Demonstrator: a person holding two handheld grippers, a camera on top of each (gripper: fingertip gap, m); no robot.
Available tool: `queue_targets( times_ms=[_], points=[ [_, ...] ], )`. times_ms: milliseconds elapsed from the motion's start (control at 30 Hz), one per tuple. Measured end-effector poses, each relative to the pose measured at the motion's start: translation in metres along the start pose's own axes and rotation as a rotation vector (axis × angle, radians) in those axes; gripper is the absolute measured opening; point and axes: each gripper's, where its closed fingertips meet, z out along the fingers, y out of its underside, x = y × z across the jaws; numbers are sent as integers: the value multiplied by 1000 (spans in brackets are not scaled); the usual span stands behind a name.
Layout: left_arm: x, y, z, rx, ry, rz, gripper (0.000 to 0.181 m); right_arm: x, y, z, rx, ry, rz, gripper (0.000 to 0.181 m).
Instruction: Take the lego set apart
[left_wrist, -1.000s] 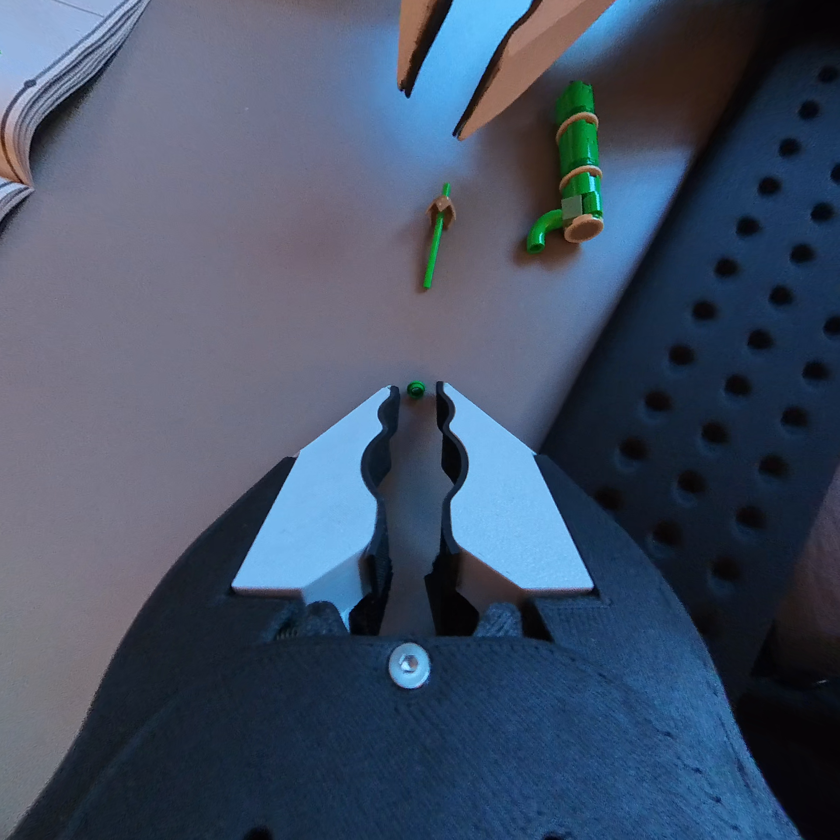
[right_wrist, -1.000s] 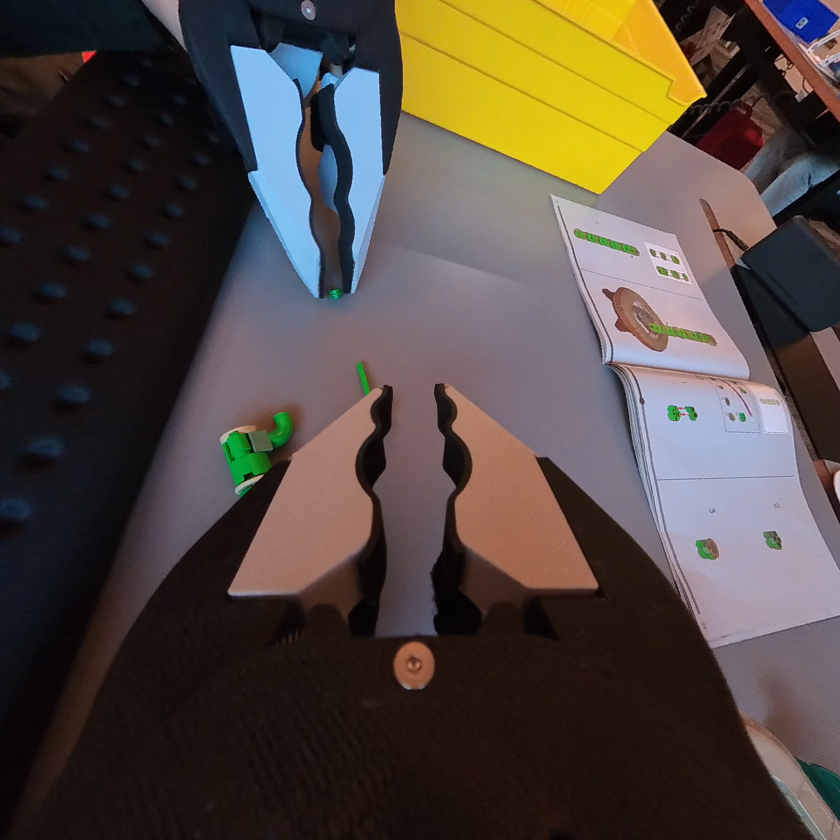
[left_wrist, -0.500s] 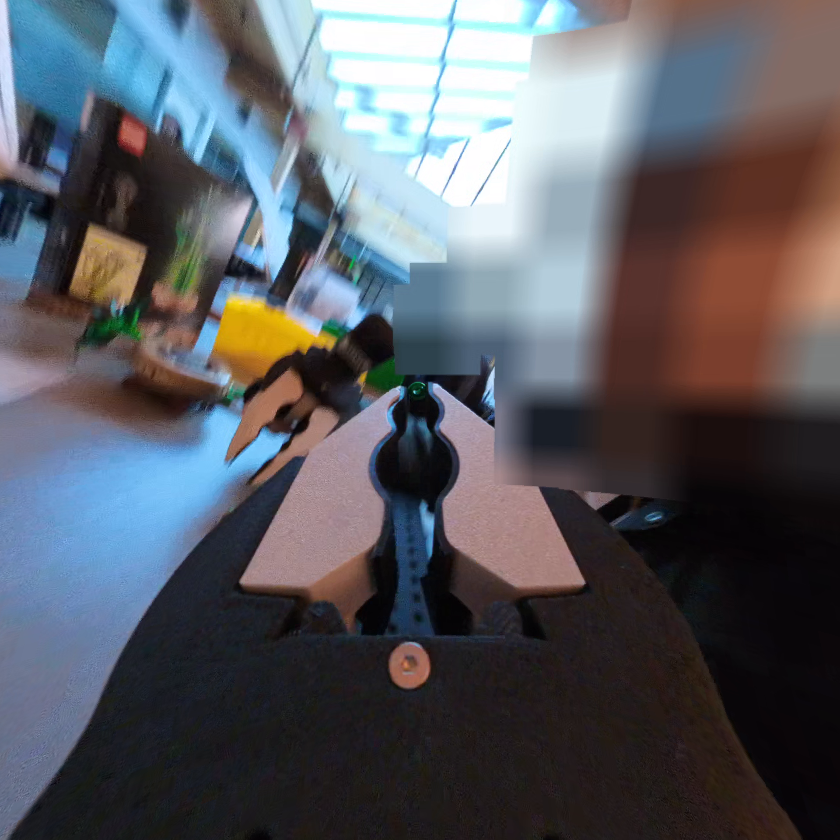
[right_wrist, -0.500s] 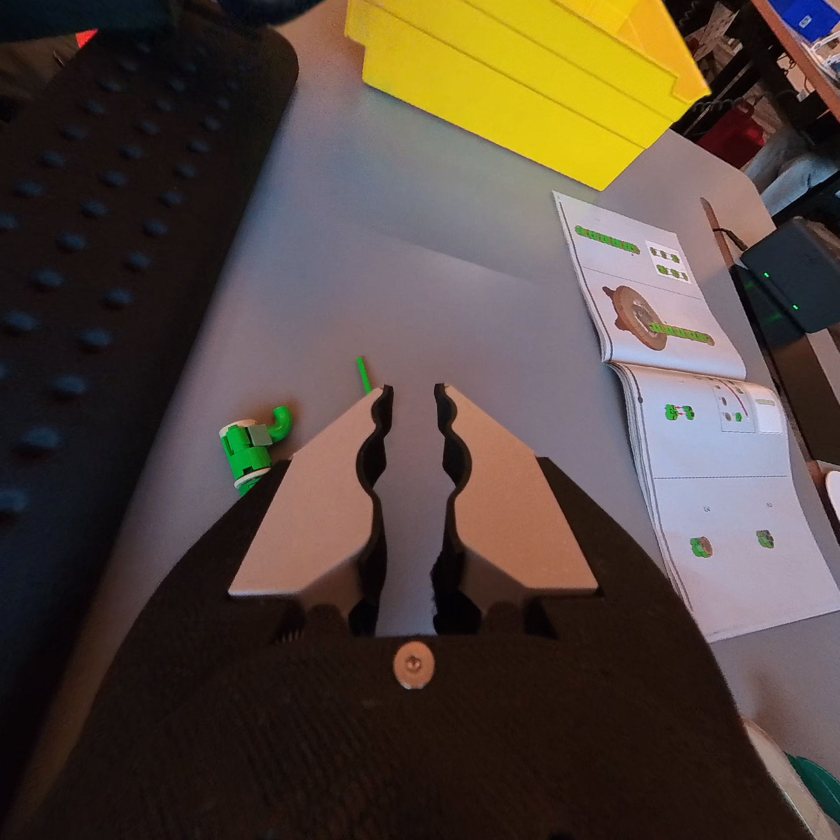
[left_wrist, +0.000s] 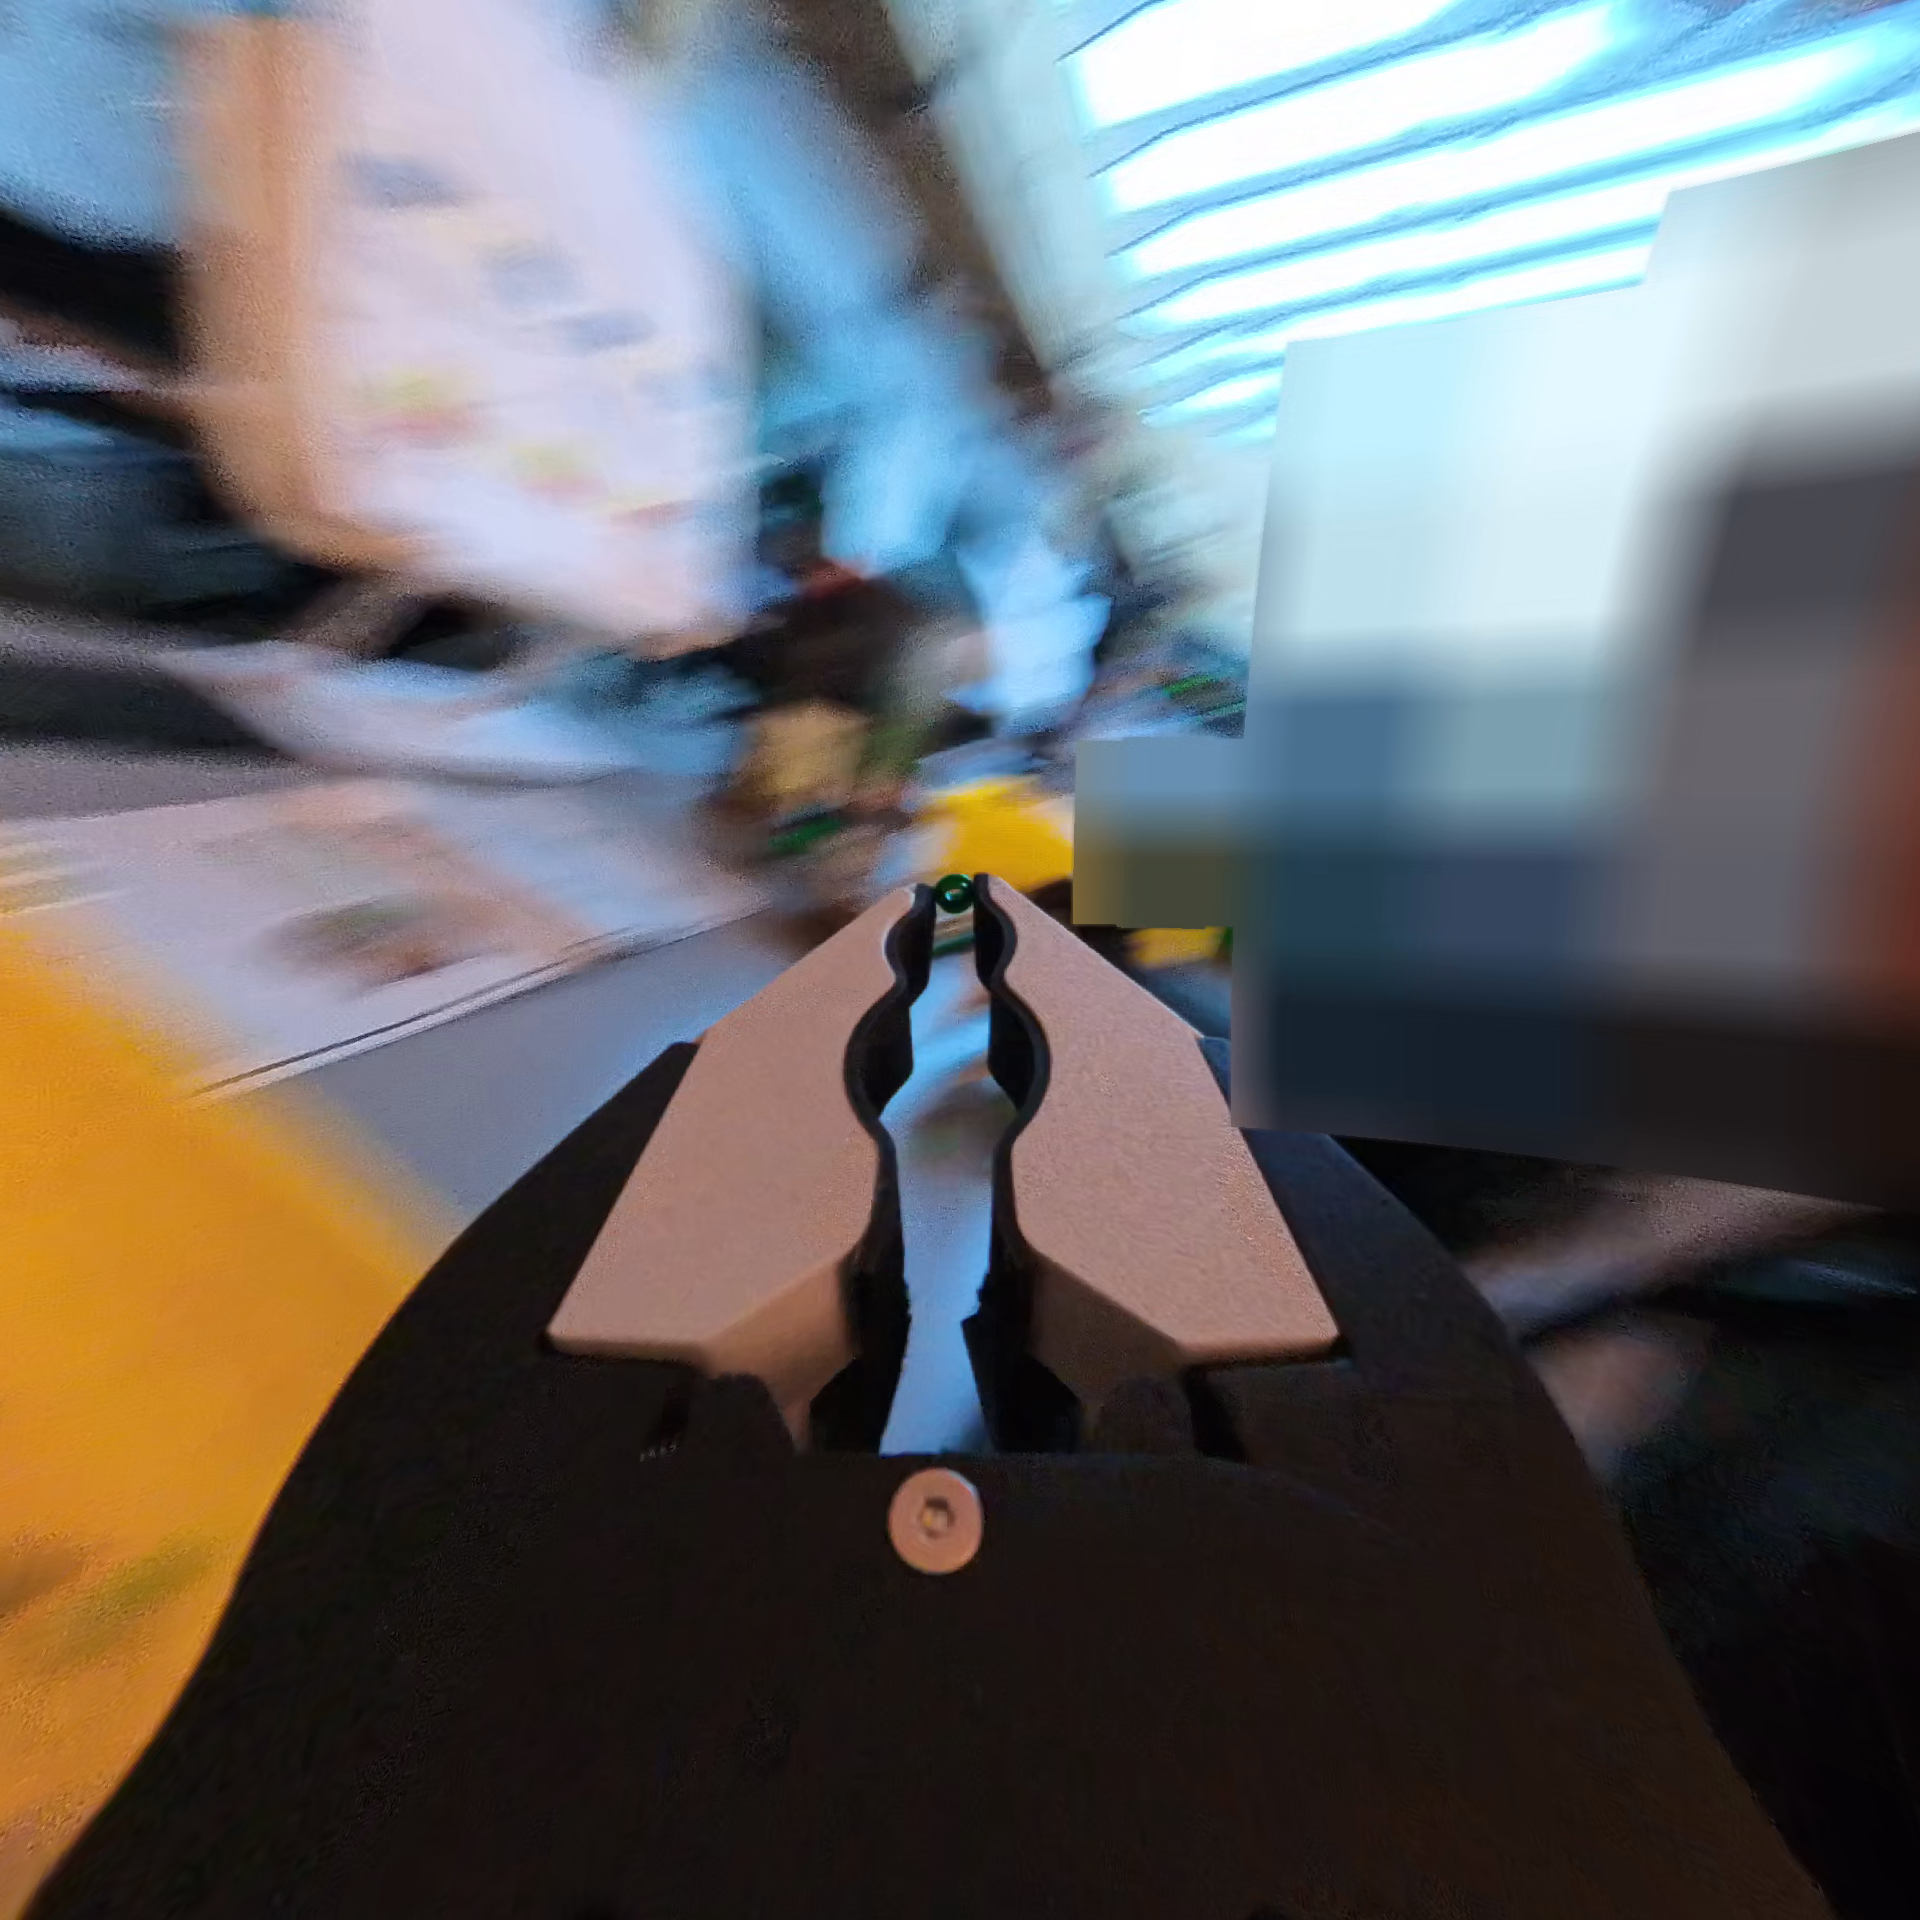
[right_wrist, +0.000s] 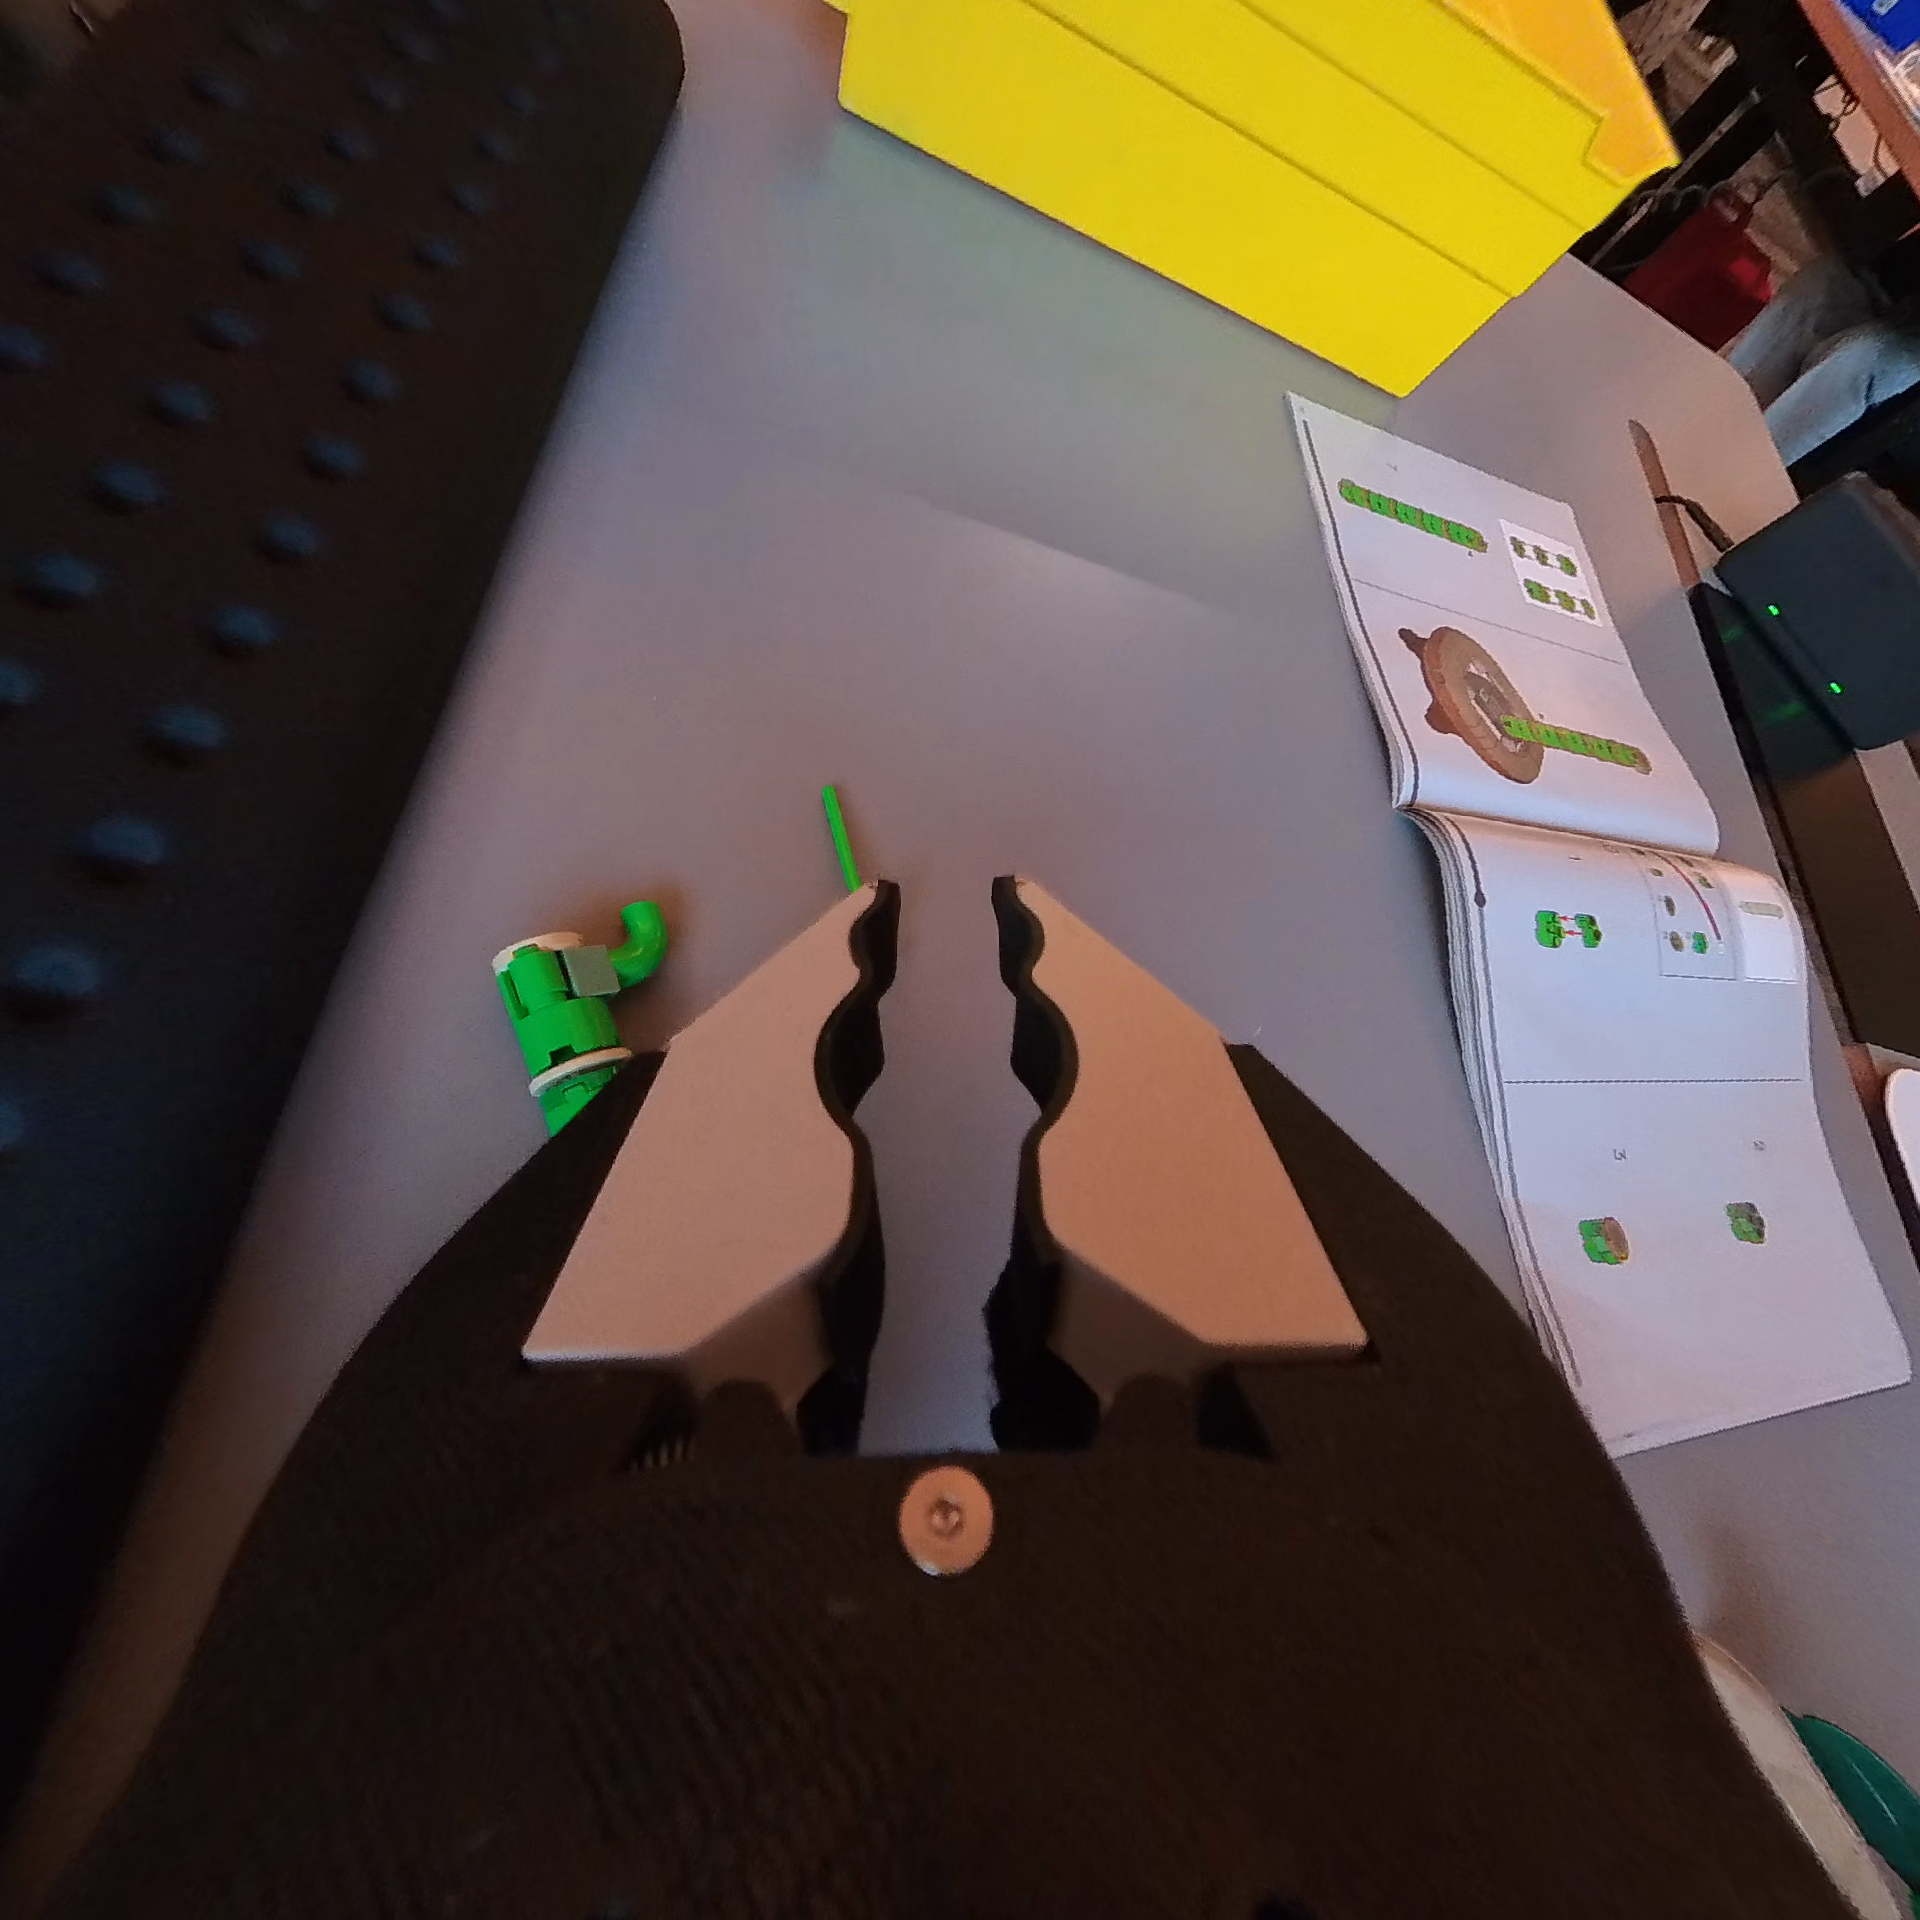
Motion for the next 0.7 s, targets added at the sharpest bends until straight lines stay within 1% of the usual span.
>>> queue_targets(
  times_ms=[33, 67, 100, 133, 167, 233, 267, 300, 333, 367, 433, 500, 533, 600, 700],
  points=[
    [-45, 0, -17, -98, -282, 94, 5, 0, 1, 1, -6, -1, -5, 18],
    [-82, -1, -42, -202, -520, 181, 5, -1, 1, 1, -11, -1, -11, 18],
    [-110, -4, -65, -296, -698, 232, 5, -1, 2, 2, -18, 0, -17, 18],
    [-130, -6, -85, -366, -821, 236, 5, -2, 3, 2, -24, 0, -21, 18],
    [-143, -6, -99, -419, -894, 209, 5, -2, 4, 2, -30, -1, -24, 18],
    [-160, 0, -112, -502, -930, 137, 6, -2, 7, 3, -44, 1, -28, 18],
    [-168, 1, -117, -521, -949, 118, 17, -2, 8, 3, -47, 1, -29, 18],
    [-176, 1, -123, -527, -981, 109, 37, -2, 8, 3, -48, 1, -28, 18],
    [-183, 1, -129, -531, -1010, 106, 51, -1, 8, 3, -48, 2, -27, 18],
    [-188, 1, -132, -535, -1028, 110, 56, -1, 8, 3, -48, 2, -26, 18],
    [-189, -3, -135, -509, -1048, 122, 55, -1, 9, 4, -48, 3, -22, 18],
    [-180, -10, -127, -429, -1018, 124, 51, 1, 11, 4, -52, 4, -12, 18],
    [-170, -13, -118, -384, -982, 123, 49, 2, 13, 5, -53, 3, 0, 18],
    [-140, -16, -90, -302, -867, 144, 47, 2, 13, 6, -34, -15, 41, 18],
    [-84, -6, -40, -256, -701, 226, 44, 1, 13, 8, -11, -60, 121, 20]
  ],
)
